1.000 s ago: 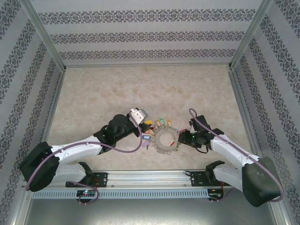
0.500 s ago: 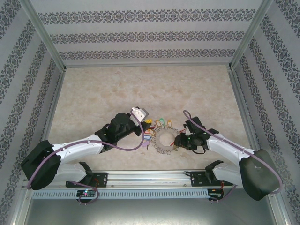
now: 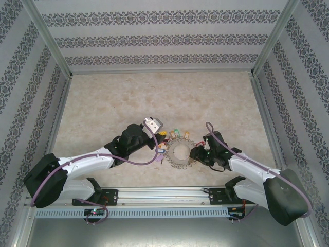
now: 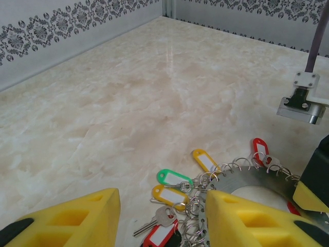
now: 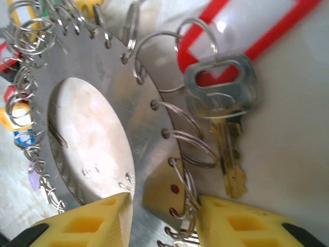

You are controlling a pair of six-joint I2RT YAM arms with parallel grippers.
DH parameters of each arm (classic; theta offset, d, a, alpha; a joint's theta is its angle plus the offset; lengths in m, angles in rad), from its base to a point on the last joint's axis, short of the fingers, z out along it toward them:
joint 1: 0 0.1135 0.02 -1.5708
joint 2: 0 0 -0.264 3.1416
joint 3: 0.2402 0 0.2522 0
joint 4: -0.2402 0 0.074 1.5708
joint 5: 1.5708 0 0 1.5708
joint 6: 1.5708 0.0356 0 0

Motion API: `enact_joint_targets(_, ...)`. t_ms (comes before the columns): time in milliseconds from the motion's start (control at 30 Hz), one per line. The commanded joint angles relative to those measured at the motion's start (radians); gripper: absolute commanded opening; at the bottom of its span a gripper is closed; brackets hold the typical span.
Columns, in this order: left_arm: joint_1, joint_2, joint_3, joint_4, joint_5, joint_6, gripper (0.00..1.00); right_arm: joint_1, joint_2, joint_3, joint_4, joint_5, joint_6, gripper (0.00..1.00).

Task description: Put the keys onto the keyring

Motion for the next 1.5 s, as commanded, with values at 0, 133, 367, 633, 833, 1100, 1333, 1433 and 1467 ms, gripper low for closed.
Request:
enact_joint_targets(0,0.001,0.01,-0.002,-0.006,-0.011,-0.003,0.47,0.015,0.049,-0.041,0.164,-0.012,0.044,0.3)
enact_joint_targets(133,0.001,0.006,-0.009,-0.007,-0.008,-0.006,0.47,0.019,0.037,-0.039,0.18,-0.002,0.045,0.16)
enact_joint_targets(367,0.001,-0.002,-0.017,-0.004,-0.026,-0.008,0.47,0.021,-0.087,-0.016,0.188,-0.033,0.048,0.02)
enact_joint_targets(633,0.001,-0.021,-0.007,-0.036,-0.111,-0.043,0.45,0.023,-0.182,0.003,0.301,-0.037,0.169,0.02)
enact_joint_targets(833,0.001,-0.055,-0.001,-0.05,-0.136,-0.06,0.45,0.087,-0.099,0.014,0.527,0.007,0.29,0.02)
enact_joint_targets(1100,0.003,-0.085,-0.033,-0.032,-0.224,-0.069,0.47,0.194,0.123,0.033,0.533,0.205,0.31,0.08)
enact_joint_targets(1333,0.005,-0.163,-0.092,-0.026,-0.329,-0.084,0.48,0.194,0.124,0.165,0.141,0.316,0.138,0.39)
enact_joint_targets(1433,0.017,-0.198,-0.127,-0.003,-0.368,-0.082,0.5,0.149,0.062,0.198,-0.043,0.383,0.053,0.48)
enact_joint_targets(1467,0.022,-0.208,-0.133,-0.006,-0.37,-0.076,0.5,0.125,0.038,0.211,-0.094,0.391,0.02,0.49)
